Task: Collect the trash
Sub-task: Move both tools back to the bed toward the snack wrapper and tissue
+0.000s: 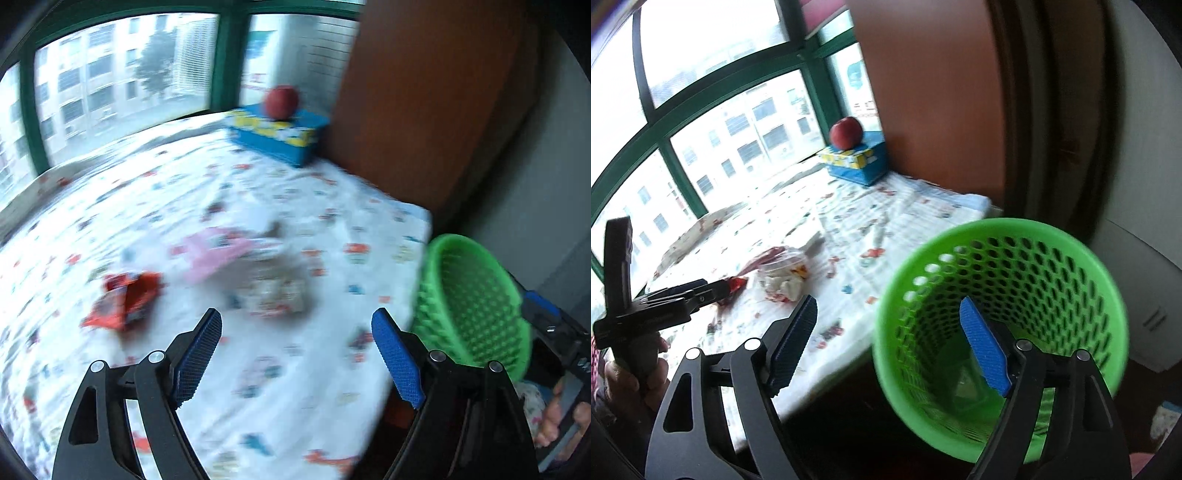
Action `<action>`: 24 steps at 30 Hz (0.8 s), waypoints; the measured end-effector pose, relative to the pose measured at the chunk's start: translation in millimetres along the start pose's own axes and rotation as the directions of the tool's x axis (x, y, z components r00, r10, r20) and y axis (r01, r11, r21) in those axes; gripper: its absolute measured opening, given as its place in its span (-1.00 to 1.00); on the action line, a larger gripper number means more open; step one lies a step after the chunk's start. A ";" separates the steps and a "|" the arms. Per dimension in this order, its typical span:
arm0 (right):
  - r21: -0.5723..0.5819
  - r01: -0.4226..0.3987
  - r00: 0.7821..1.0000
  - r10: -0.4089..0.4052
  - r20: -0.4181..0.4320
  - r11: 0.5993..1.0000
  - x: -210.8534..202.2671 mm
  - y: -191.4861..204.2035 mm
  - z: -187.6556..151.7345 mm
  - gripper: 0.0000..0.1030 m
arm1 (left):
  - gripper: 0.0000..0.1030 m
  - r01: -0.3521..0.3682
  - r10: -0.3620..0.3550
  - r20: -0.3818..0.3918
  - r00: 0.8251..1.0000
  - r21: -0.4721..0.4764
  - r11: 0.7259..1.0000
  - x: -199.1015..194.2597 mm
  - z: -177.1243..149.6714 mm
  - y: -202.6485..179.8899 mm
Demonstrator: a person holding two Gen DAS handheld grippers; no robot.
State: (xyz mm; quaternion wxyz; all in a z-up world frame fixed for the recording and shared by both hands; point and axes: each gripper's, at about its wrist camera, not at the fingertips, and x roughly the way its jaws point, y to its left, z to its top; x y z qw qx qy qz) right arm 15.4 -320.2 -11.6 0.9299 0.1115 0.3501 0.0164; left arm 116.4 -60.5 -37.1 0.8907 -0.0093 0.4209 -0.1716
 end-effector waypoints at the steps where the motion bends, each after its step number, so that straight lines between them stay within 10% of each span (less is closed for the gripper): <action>1: -0.009 -0.008 1.000 0.008 -0.003 1.000 3.2 5.8 1.5 0.54 | 0.57 -0.027 0.027 0.000 1.000 -0.015 1.000 -0.3 -2.1 13.5; 11: -0.073 -0.078 0.996 0.076 -0.041 0.994 34.5 53.9 7.3 0.60 | 0.58 -0.182 0.176 -0.056 0.983 -0.120 0.976 13.9 -10.7 117.4; 24: -0.136 -0.133 0.987 0.118 -0.112 0.982 79.0 97.6 6.8 0.63 | 0.67 -0.179 0.156 -0.132 0.979 -0.184 0.966 61.8 -5.3 174.2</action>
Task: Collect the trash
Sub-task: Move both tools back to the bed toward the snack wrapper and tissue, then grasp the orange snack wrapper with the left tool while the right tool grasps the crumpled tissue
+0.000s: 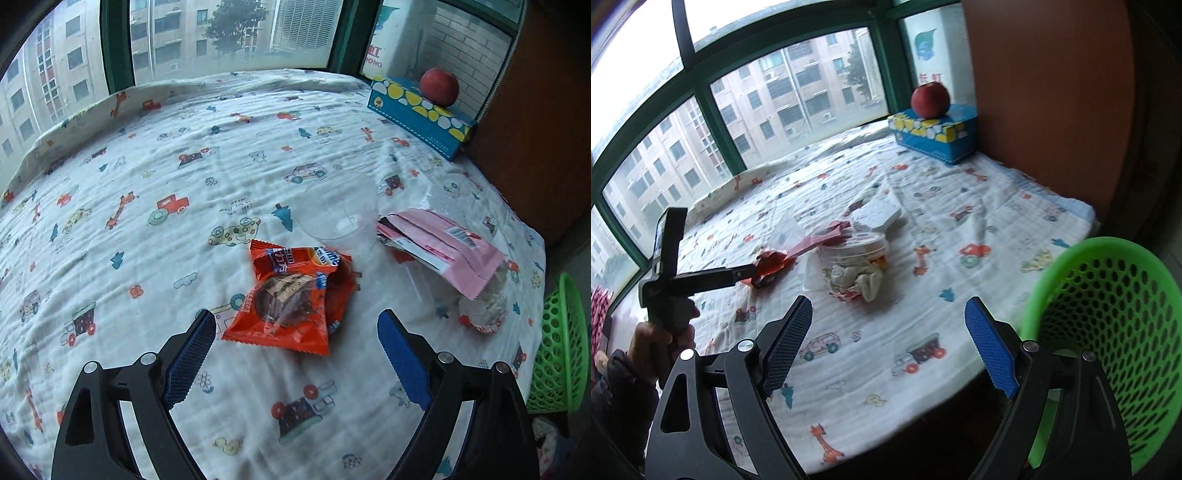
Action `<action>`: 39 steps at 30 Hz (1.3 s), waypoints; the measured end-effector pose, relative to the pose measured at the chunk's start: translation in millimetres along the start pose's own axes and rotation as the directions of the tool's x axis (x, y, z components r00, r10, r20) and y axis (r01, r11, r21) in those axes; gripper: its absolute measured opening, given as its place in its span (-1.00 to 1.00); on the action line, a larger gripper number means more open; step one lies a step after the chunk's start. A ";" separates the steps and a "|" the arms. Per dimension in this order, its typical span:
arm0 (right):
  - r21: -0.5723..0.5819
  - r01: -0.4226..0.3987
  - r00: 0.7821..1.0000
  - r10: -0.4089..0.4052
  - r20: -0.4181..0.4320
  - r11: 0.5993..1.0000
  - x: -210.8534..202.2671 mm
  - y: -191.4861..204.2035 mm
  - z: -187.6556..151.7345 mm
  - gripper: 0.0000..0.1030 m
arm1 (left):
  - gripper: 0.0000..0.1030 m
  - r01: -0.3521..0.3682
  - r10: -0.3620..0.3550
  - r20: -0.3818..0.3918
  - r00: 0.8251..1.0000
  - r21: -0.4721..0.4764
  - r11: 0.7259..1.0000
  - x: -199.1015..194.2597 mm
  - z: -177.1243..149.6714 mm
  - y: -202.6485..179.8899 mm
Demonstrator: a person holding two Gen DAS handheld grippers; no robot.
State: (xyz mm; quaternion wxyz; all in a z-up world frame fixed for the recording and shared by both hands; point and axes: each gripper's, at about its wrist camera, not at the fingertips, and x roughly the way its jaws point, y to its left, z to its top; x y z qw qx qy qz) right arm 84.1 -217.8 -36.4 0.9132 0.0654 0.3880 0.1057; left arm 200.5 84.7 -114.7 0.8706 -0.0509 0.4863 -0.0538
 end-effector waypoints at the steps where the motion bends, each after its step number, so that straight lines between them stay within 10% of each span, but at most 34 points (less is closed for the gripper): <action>1: -0.005 -0.007 1.000 0.007 -0.010 1.000 7.0 3.3 0.5 0.63 | 0.67 0.000 0.000 -0.006 1.000 -0.005 1.000 4.0 1.0 1.9; 29: -0.025 -0.066 0.977 0.060 -0.205 0.998 152.2 26.6 5.4 0.65 | 0.12 0.052 -0.052 -0.031 0.998 0.018 0.998 27.0 -10.3 9.2; 39: 0.001 -0.099 0.972 0.097 -0.213 0.995 146.6 26.3 -1.7 0.07 | 0.12 0.061 -0.061 0.000 0.998 0.008 0.998 1.3 -20.1 7.7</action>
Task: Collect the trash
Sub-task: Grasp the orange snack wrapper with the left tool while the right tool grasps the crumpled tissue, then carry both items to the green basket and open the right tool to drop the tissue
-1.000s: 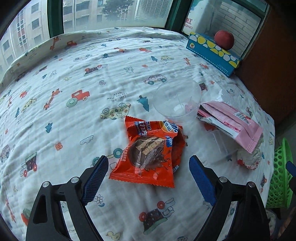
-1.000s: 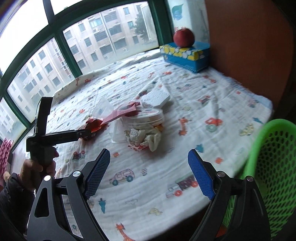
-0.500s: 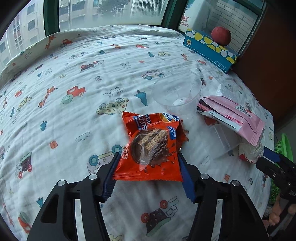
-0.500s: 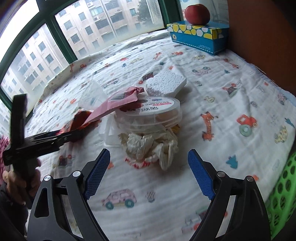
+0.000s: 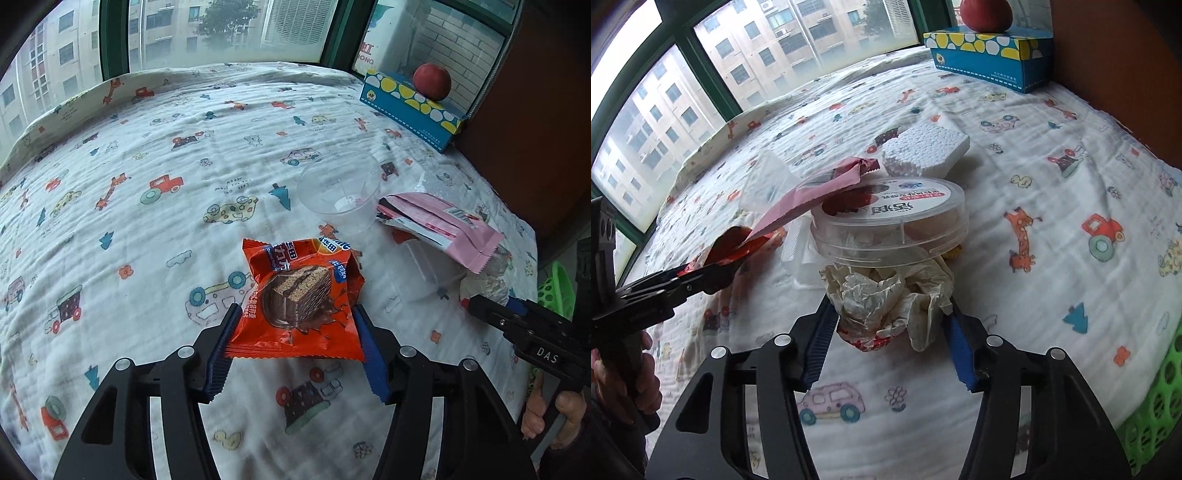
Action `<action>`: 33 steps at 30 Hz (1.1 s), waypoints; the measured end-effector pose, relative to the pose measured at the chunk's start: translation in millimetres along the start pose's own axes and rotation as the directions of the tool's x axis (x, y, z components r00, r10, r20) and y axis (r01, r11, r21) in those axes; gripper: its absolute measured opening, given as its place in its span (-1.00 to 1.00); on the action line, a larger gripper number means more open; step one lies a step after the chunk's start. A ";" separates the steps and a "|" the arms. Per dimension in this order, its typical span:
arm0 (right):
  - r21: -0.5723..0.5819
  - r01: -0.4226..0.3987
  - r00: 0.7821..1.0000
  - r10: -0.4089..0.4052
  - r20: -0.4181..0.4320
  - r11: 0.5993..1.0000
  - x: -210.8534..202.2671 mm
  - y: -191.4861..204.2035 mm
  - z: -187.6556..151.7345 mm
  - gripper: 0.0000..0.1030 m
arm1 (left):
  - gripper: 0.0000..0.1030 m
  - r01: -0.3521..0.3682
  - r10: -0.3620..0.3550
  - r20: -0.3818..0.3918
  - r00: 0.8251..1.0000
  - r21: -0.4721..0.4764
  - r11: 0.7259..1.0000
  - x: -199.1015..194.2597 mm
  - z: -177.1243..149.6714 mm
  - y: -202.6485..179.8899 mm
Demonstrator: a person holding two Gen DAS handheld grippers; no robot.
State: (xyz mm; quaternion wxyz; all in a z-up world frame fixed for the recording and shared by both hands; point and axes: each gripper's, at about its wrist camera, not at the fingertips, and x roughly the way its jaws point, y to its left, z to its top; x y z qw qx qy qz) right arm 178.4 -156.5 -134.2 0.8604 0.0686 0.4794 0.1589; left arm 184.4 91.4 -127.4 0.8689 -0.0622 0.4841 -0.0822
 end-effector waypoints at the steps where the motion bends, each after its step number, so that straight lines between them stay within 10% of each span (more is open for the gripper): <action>1: -0.002 -0.001 1.000 0.001 -0.004 1.000 -2.5 0.5 -2.5 0.04 | 0.12 0.000 0.000 0.001 1.000 0.001 1.000 -2.8 -1.6 -0.8; 16: 0.031 -0.114 0.992 0.116 -0.047 0.993 -47.4 1.8 -35.6 0.01 | 0.12 0.032 -0.033 0.065 0.997 0.021 0.999 -52.4 -27.0 -21.7; 33: -0.071 -0.037 0.999 0.038 0.013 0.997 -81.5 18.9 -5.4 0.01 | 0.12 0.059 -0.061 0.108 0.992 0.025 0.998 -73.7 -24.0 -32.9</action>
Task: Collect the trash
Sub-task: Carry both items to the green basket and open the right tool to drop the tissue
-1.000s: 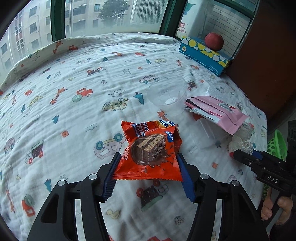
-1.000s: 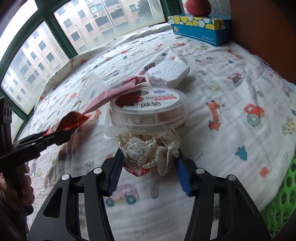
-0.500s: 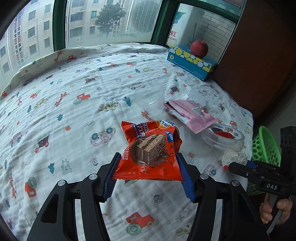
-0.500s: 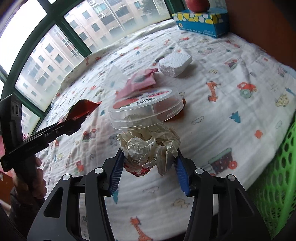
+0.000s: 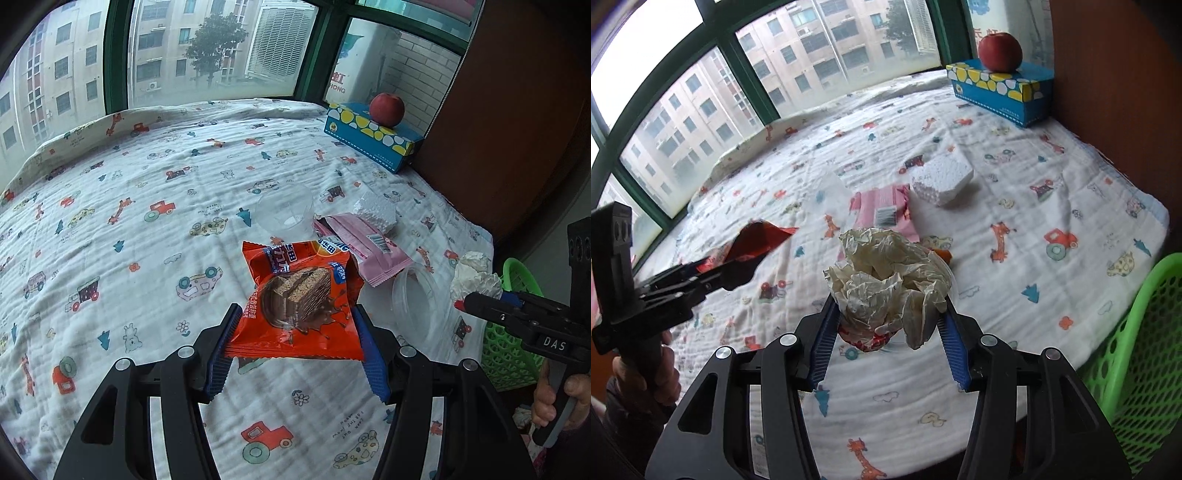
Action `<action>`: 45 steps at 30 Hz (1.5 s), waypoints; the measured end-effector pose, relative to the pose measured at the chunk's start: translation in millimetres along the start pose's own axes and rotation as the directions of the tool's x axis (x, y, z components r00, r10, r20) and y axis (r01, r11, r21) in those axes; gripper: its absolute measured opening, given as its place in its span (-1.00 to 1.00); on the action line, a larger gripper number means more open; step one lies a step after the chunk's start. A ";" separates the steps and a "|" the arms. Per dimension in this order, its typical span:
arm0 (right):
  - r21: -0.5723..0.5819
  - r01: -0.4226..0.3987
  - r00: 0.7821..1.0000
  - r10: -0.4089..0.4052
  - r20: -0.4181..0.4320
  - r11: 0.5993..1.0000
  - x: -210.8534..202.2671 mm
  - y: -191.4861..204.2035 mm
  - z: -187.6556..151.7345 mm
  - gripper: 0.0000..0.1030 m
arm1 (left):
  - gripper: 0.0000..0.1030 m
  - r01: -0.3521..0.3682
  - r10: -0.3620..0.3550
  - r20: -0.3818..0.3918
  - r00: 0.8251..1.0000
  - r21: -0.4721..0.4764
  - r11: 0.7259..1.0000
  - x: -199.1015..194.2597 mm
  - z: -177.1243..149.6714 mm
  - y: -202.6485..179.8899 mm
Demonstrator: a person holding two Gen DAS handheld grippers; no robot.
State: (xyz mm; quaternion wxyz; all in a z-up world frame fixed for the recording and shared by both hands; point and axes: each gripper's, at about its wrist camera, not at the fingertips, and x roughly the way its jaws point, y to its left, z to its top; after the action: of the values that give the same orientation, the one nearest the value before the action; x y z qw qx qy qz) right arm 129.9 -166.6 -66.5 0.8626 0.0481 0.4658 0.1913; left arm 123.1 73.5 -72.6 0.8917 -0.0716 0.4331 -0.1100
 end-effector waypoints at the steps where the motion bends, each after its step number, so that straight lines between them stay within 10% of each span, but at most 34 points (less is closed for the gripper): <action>1: 0.002 0.003 1.000 -0.003 -0.003 1.000 0.7 -1.3 -1.3 0.01 | 0.12 0.001 -0.001 -0.001 1.000 0.000 1.000 0.2 0.2 -0.1; 22: 0.096 0.116 0.987 -0.126 0.096 0.989 -60.7 -48.7 -32.0 0.04 | 0.12 0.092 -0.095 0.023 0.995 0.115 0.989 -9.9 13.5 -72.1; 45: 0.306 0.320 0.922 -0.370 0.118 0.897 -145.8 -166.3 -93.5 0.20 | 0.12 0.273 -0.264 -0.073 0.962 0.339 0.900 22.9 16.4 -250.6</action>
State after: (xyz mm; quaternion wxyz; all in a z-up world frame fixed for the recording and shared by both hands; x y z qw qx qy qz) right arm 28.6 -383.6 -48.0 0.9044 0.1028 0.4124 -0.0381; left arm 116.2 -173.9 -23.9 0.8610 0.0288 0.4044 -0.3070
